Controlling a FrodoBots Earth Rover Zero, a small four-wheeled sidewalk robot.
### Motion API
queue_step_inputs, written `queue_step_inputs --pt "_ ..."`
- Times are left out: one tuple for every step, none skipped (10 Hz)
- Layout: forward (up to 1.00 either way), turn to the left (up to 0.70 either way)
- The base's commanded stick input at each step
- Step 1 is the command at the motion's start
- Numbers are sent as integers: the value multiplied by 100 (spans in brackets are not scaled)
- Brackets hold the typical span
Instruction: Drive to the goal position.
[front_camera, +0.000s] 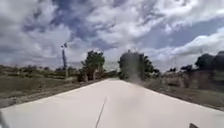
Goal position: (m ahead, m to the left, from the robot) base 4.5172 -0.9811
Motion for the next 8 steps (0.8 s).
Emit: queue_step_inputs --pt "69 1" --pt "69 -7" --pt "69 -14" --pt "69 -6" --pt "69 1" --pt "69 1" --pt "69 1" --pt "69 1"
